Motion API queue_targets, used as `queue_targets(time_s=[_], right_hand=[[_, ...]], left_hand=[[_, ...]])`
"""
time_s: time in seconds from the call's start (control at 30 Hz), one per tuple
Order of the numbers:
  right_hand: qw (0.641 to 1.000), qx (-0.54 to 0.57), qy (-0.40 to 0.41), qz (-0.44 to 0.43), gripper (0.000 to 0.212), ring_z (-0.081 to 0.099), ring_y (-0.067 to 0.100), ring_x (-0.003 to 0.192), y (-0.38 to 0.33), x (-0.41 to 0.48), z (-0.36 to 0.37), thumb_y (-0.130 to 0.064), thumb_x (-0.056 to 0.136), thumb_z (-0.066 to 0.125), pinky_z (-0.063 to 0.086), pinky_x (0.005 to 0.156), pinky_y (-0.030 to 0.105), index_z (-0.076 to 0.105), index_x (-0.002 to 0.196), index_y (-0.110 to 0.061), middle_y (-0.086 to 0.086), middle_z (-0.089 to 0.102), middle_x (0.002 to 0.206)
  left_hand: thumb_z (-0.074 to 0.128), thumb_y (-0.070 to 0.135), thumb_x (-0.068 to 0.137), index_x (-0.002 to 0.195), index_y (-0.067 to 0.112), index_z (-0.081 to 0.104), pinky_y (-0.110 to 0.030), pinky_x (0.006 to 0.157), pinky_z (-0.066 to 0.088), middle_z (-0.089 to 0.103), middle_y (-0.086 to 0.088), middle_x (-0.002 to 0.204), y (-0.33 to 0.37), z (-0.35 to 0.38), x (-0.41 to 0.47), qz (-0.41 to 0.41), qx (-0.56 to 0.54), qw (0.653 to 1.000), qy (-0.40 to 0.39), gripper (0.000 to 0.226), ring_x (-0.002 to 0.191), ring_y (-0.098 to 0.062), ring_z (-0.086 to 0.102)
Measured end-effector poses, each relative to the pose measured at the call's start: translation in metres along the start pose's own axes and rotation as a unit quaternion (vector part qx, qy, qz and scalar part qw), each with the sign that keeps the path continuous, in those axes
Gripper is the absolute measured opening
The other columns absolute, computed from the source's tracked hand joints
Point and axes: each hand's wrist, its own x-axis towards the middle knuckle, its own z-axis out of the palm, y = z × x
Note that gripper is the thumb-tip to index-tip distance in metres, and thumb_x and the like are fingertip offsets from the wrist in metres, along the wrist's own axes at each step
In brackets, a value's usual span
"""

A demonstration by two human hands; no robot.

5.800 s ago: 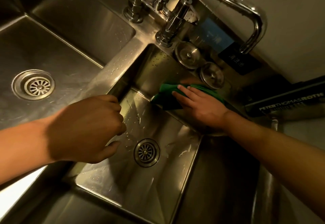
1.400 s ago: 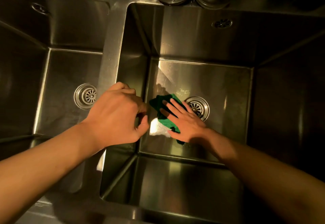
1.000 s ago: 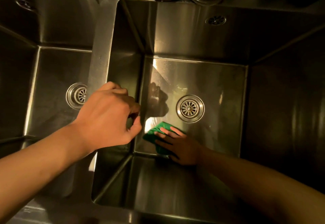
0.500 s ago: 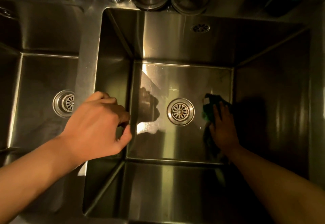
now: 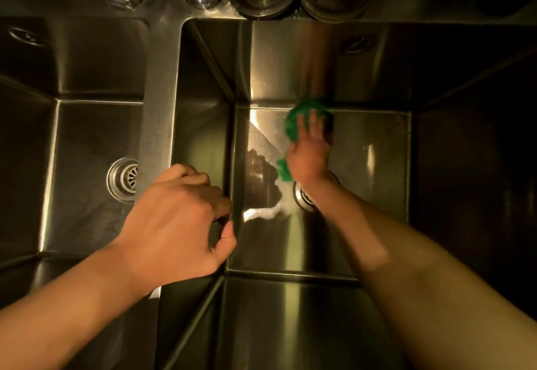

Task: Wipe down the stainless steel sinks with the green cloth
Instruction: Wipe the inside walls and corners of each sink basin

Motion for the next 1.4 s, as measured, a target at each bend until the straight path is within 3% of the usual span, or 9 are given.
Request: queue_targets(time_s=[0.1, 0.23, 0.43, 0.53, 0.77, 0.9, 0.97, 1.13, 1.4], right_hand=[[0.987, 0.035, -0.116, -0.102, 0.068, -0.007, 0.031, 0.156, -0.062, -0.008, 0.029, -0.02, 0.1, 0.041, 0.0, 0.126, 0.05, 0.014, 0.162, -0.021, 0.006, -0.005, 0.17], [0.978, 0.072, -0.123, -0.152, 0.072, 0.006, 0.032, 0.156, -0.097, -0.061, 0.051, -0.028, 0.095, 0.051, 0.007, 0.125, 0.051, 0.024, 0.16, -0.016, 0.011, 0.014, 0.169], [0.902, 0.049, -0.167, -0.396, 0.073, 0.024, 0.033, 0.153, -0.008, -0.15, 0.056, -0.023, 0.085, 0.063, 0.022, 0.121, 0.056, 0.041, 0.154, -0.014, 0.01, 0.031, 0.164], [0.854, -0.06, -0.211, -0.472, 0.074, 0.012, 0.026, 0.156, 0.056, -0.19, 0.053, -0.034, 0.087, 0.059, 0.019, 0.123, 0.054, 0.035, 0.156, -0.027, 0.0, 0.02, 0.168], [0.891, -0.138, -0.217, -0.375, 0.092, 0.01, 0.029, 0.156, 0.166, -0.189, -0.003, -0.028, 0.083, 0.074, 0.021, 0.123, 0.054, 0.023, 0.16, -0.031, -0.001, 0.011, 0.17], [0.967, -0.095, -0.12, -0.205, 0.091, 0.029, 0.04, 0.149, 0.188, -0.173, -0.025, -0.011, 0.075, 0.081, 0.03, 0.117, 0.056, 0.037, 0.154, -0.018, 0.014, 0.028, 0.163], [0.991, -0.04, -0.076, -0.101, 0.081, 0.023, 0.041, 0.151, 0.183, -0.156, -0.027, -0.008, 0.085, 0.072, 0.028, 0.119, 0.058, 0.035, 0.156, -0.016, 0.016, 0.022, 0.165], [0.993, 0.045, 0.031, 0.107, 0.066, 0.017, 0.043, 0.152, 0.163, -0.09, -0.03, -0.011, 0.094, 0.056, 0.019, 0.122, 0.056, 0.034, 0.156, -0.006, 0.022, 0.02, 0.165], [0.997, 0.033, 0.037, 0.064, 0.072, 0.017, 0.044, 0.152, 0.089, 0.003, -0.027, -0.022, 0.086, 0.043, 0.009, 0.124, 0.054, 0.035, 0.155, -0.006, 0.023, 0.024, 0.163]], left_hand=[[0.061, 0.042, 0.082, 0.072, 0.025, 0.073, -0.034, 0.086, 0.041, 0.065, 0.008, 0.066, 0.0, 0.001, 0.0, -0.001, -0.015, 1.0, 0.003, 0.023, 0.069, -0.02, 0.06], [0.062, 0.042, 0.082, 0.073, 0.025, 0.072, -0.034, 0.086, 0.043, 0.064, 0.01, 0.067, -0.001, 0.0, 0.001, 0.001, -0.024, 1.0, -0.001, 0.021, 0.07, -0.019, 0.059], [0.061, 0.043, 0.082, 0.072, 0.025, 0.073, -0.032, 0.087, 0.04, 0.063, 0.008, 0.066, 0.0, -0.001, 0.0, -0.006, -0.012, 1.0, -0.008, 0.024, 0.071, -0.021, 0.059], [0.061, 0.043, 0.082, 0.07, 0.025, 0.072, -0.031, 0.087, 0.038, 0.062, 0.008, 0.064, 0.0, -0.001, 0.0, -0.009, -0.009, 1.0, -0.008, 0.024, 0.069, -0.021, 0.058], [0.061, 0.043, 0.082, 0.07, 0.025, 0.072, -0.032, 0.086, 0.041, 0.062, 0.008, 0.063, 0.001, -0.002, 0.0, -0.011, -0.016, 1.0, -0.012, 0.024, 0.068, -0.02, 0.057], [0.06, 0.044, 0.082, 0.07, 0.025, 0.073, -0.033, 0.087, 0.042, 0.064, 0.009, 0.064, 0.001, -0.003, 0.0, -0.011, -0.013, 1.0, -0.018, 0.026, 0.069, -0.021, 0.059], [0.06, 0.044, 0.082, 0.07, 0.025, 0.073, -0.033, 0.086, 0.043, 0.064, 0.009, 0.065, 0.001, -0.003, 0.001, -0.009, -0.013, 1.0, -0.019, 0.026, 0.069, -0.02, 0.058], [0.06, 0.045, 0.083, 0.074, 0.026, 0.075, -0.034, 0.087, 0.044, 0.065, 0.009, 0.066, 0.0, -0.001, 0.0, -0.007, -0.021, 1.0, -0.017, 0.026, 0.068, -0.018, 0.057], [0.062, 0.044, 0.082, 0.072, 0.025, 0.074, -0.032, 0.087, 0.04, 0.064, 0.009, 0.065, 0.0, 0.001, -0.001, -0.007, -0.02, 1.0, -0.002, 0.024, 0.068, -0.018, 0.056]])
